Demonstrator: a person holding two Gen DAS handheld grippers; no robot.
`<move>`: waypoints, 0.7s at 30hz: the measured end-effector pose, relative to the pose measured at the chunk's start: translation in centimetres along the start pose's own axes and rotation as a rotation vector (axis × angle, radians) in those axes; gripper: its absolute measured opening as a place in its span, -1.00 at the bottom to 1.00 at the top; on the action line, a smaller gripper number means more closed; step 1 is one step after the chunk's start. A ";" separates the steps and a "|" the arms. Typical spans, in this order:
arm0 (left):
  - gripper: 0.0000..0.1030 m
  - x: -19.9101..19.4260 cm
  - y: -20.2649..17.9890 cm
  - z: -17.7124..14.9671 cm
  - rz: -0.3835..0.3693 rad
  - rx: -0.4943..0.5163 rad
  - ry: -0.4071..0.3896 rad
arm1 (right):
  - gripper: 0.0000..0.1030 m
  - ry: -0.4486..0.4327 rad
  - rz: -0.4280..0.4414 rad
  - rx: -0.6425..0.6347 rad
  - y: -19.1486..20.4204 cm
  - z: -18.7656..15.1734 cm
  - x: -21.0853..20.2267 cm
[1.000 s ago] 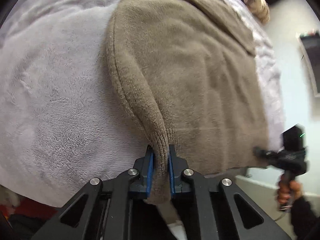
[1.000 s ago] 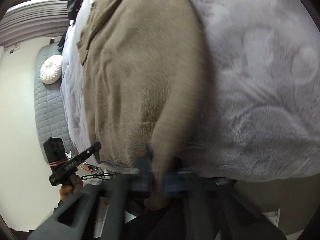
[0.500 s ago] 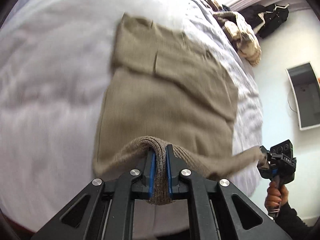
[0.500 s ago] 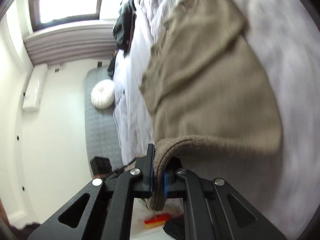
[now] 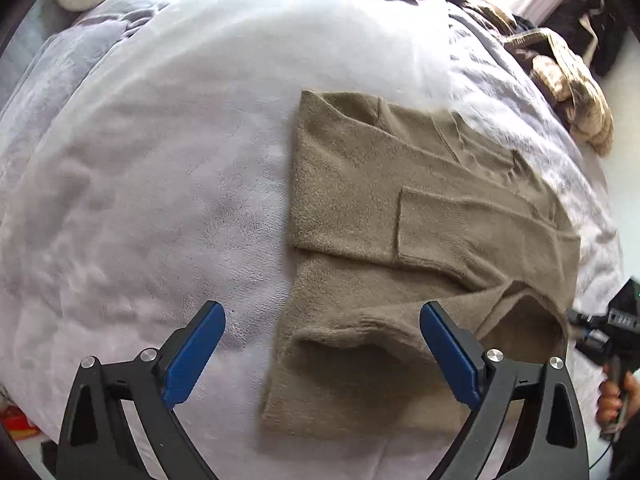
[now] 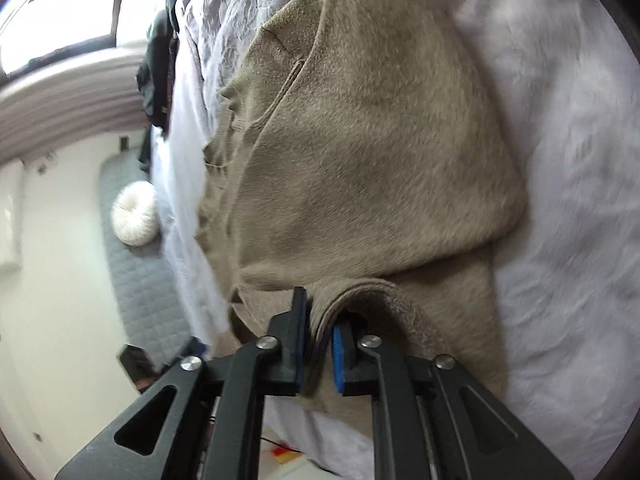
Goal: Fold small clothes
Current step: 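Lift the hem with both tools and fold it up toward the collar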
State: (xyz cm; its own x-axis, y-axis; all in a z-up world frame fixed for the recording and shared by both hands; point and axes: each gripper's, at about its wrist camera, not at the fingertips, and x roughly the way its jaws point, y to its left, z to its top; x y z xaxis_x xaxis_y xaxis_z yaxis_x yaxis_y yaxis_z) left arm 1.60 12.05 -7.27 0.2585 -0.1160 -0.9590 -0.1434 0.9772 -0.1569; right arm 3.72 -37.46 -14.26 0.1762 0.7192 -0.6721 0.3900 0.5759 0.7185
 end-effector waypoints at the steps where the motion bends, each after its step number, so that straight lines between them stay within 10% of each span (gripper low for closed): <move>1: 0.90 0.2 0.0 0.0 0.003 0.017 0.015 | -0.20 -0.006 -0.039 -0.034 0.4 0.1 -0.4; 3: 0.90 0.8 -0.5 0.0 0.000 0.076 0.049 | 0.37 -0.026 -0.083 -0.100 1.3 0.4 -1.3; 21: 0.90 2.4 -7.3 0.4 -0.130 0.588 0.089 | 0.38 -0.096 -0.498 -0.340 4.6 0.3 1.9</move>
State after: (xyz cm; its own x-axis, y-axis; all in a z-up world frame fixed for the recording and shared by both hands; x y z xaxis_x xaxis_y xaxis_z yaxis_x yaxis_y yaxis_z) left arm 3.64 4.72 -8.32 0.1543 -0.2304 -0.9608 0.4420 0.8858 -0.1414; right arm 6.15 -33.58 -12.29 0.1334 0.3021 -0.9439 0.1391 0.9373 0.3197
